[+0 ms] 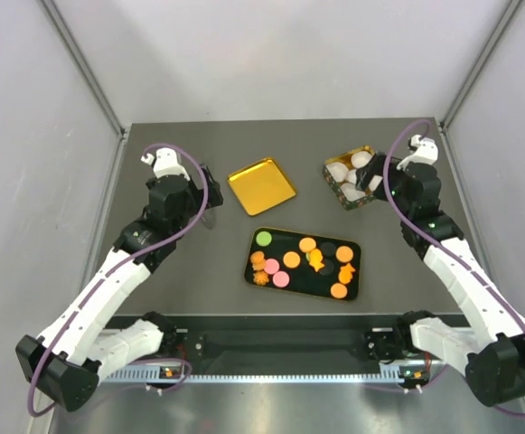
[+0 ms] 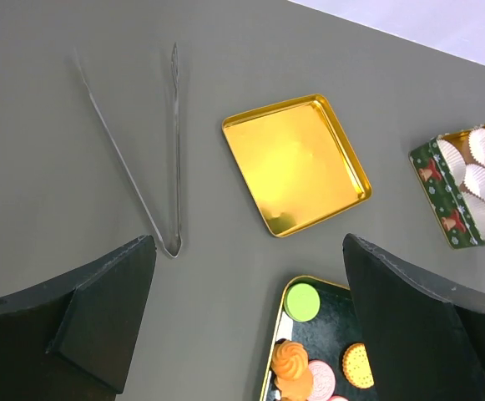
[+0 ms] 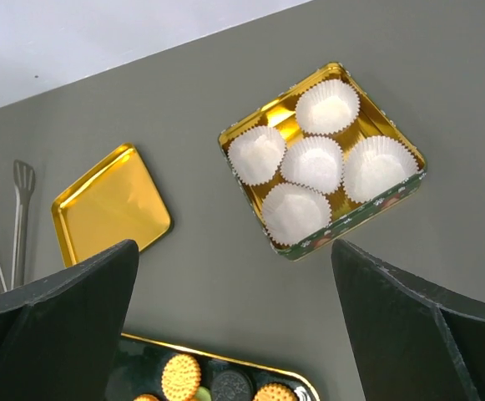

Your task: Pack the cookies

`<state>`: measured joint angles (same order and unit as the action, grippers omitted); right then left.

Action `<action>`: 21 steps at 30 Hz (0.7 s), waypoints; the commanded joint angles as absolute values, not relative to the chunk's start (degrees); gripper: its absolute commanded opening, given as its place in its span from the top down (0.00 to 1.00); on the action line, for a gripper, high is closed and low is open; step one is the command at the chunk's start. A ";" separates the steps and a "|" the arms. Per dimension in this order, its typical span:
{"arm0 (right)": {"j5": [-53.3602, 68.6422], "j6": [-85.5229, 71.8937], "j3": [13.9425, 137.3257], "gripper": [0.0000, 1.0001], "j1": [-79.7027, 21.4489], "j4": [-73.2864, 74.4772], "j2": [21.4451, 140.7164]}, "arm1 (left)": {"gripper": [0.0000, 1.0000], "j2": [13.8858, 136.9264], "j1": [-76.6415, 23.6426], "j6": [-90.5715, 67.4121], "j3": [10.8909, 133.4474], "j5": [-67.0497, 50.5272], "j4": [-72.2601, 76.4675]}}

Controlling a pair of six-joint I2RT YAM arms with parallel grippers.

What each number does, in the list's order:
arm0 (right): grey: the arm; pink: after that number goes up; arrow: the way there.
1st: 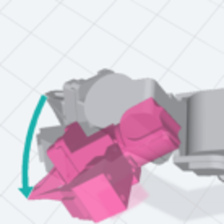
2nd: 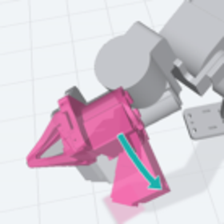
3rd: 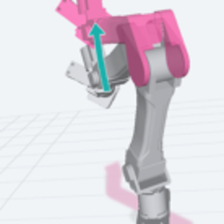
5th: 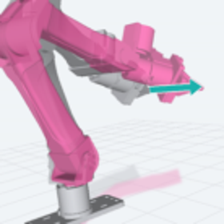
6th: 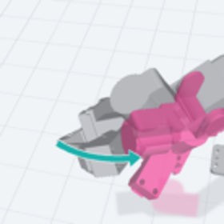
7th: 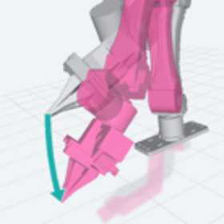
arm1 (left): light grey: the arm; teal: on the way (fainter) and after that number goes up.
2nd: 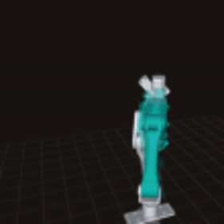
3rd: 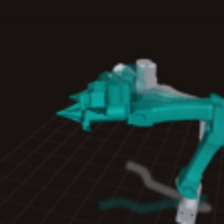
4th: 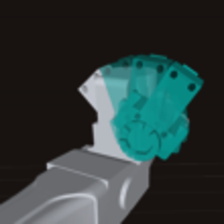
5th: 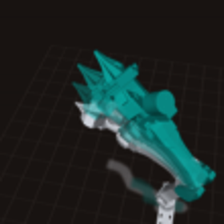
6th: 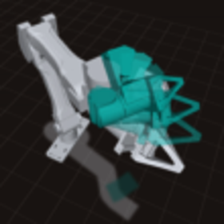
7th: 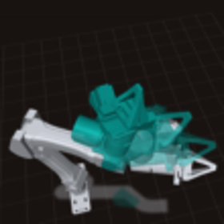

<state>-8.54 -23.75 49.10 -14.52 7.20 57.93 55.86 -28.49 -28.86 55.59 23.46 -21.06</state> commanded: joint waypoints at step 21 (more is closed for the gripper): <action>-3.08 -18.19 51.42 0.00 -14.41 8.61 57.66 | 0.01 84.27 -12.74 -30.68 59.85 19.43 -15.04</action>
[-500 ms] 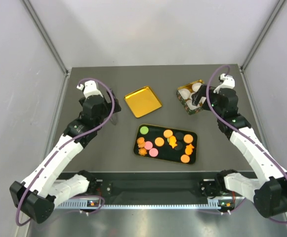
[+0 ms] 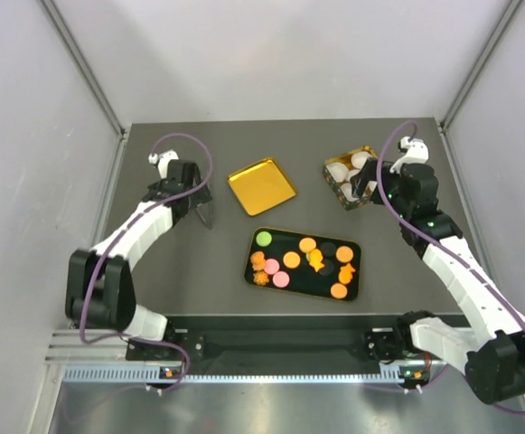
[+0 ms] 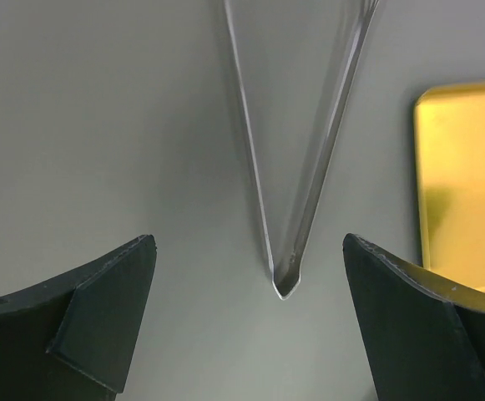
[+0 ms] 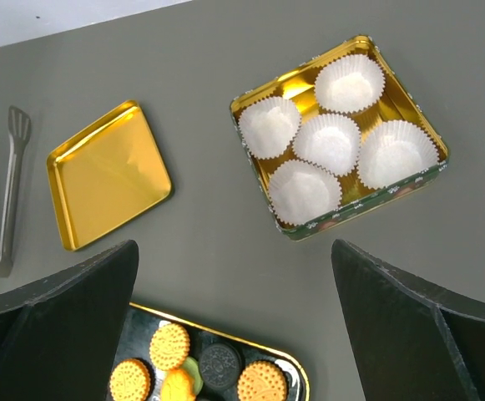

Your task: Pack the cookies

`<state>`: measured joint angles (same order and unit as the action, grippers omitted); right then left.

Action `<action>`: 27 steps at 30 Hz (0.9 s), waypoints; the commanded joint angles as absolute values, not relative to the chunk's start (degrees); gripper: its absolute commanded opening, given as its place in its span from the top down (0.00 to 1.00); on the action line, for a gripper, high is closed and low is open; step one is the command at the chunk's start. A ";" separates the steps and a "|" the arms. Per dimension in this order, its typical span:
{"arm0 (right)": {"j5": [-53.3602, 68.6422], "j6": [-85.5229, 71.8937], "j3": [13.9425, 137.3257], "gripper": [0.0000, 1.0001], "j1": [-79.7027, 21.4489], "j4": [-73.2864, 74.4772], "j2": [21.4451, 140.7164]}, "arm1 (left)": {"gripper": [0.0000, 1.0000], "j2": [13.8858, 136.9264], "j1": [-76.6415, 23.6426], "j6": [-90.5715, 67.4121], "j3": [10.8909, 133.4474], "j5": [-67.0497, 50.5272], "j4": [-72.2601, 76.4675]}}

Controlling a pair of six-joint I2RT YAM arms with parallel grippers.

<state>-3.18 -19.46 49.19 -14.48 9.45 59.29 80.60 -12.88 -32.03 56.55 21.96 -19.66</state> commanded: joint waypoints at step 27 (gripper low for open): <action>-2.46 -17.93 50.80 0.00 -12.22 10.11 56.43 | 0.09 111.80 -10.99 -20.92 74.88 19.17 -14.94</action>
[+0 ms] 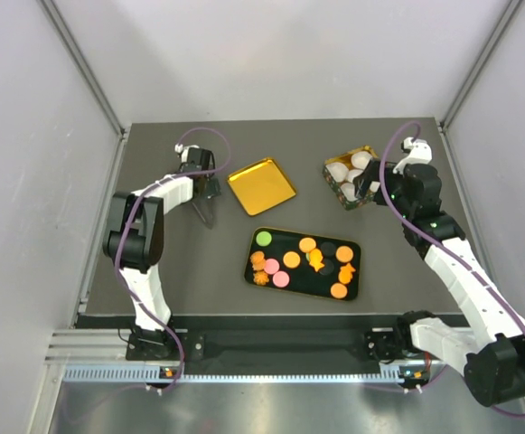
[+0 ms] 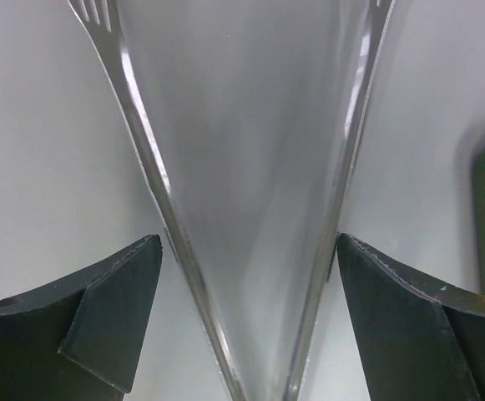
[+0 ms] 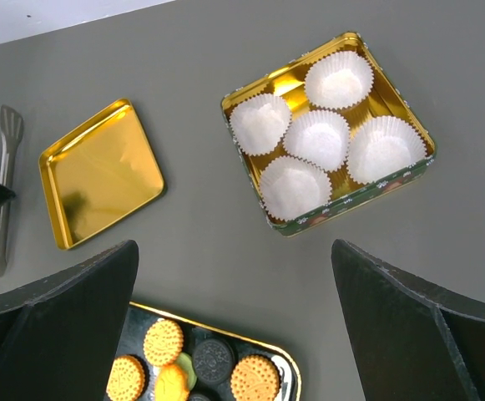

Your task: Pack the cookies

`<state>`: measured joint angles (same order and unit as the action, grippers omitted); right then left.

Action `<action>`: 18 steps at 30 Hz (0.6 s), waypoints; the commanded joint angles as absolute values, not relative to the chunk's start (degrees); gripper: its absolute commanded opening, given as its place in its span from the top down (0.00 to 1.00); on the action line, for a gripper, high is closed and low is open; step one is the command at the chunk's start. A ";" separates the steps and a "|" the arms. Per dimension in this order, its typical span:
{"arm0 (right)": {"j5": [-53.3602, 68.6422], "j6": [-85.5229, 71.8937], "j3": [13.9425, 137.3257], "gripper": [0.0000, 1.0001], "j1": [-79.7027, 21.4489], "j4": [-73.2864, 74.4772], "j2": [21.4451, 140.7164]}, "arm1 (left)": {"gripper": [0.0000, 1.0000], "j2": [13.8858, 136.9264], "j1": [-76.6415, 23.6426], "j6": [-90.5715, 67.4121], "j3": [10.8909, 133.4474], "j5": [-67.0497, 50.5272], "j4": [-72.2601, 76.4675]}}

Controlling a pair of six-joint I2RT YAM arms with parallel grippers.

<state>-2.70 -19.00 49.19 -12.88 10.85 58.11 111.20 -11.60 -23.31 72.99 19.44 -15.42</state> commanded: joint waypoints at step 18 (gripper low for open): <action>-4.13 -17.40 51.06 0.00 -12.04 10.99 56.69 | 0.29 114.44 -10.72 -26.54 74.71 15.55 -18.62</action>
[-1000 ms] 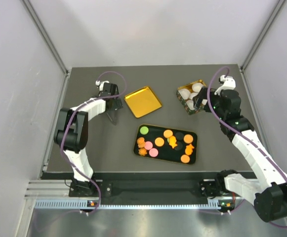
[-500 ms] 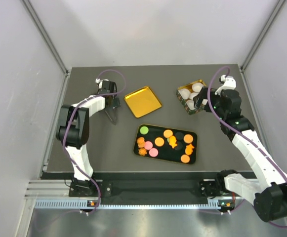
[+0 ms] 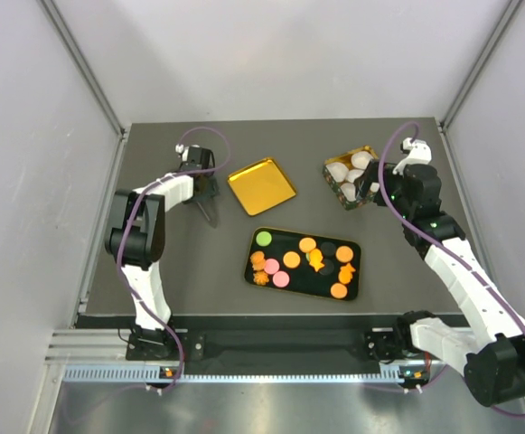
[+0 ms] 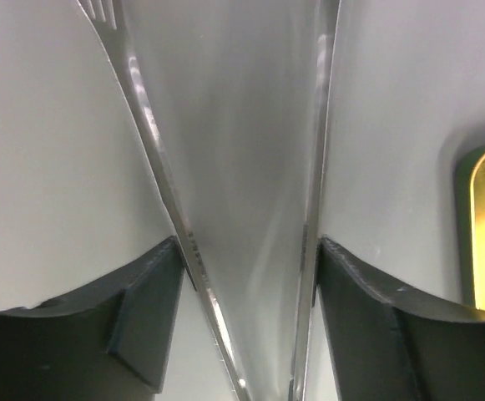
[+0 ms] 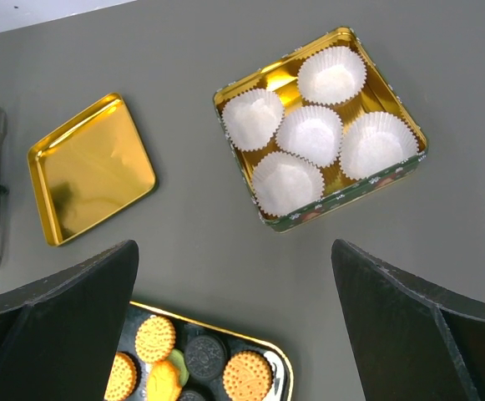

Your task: Pack the cookies

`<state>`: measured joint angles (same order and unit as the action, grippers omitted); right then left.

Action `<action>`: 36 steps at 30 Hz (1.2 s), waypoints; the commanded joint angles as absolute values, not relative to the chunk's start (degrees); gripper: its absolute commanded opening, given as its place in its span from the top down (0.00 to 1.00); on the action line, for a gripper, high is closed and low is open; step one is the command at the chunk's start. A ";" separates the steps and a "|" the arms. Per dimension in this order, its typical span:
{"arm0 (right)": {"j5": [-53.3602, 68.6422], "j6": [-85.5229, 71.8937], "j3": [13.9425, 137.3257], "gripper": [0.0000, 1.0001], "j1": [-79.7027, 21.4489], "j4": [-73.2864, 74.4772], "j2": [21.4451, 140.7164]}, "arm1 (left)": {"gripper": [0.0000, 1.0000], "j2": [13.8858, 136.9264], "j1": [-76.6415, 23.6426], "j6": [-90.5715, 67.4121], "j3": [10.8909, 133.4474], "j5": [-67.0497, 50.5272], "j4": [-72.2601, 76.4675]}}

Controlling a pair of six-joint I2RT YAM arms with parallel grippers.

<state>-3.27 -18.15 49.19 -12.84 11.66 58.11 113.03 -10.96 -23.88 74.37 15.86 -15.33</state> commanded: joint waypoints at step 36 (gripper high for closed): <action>-4.39 -17.75 51.15 0.00 -11.95 11.42 55.81 | 0.45 88.95 -29.96 -22.24 87.98 17.25 -43.85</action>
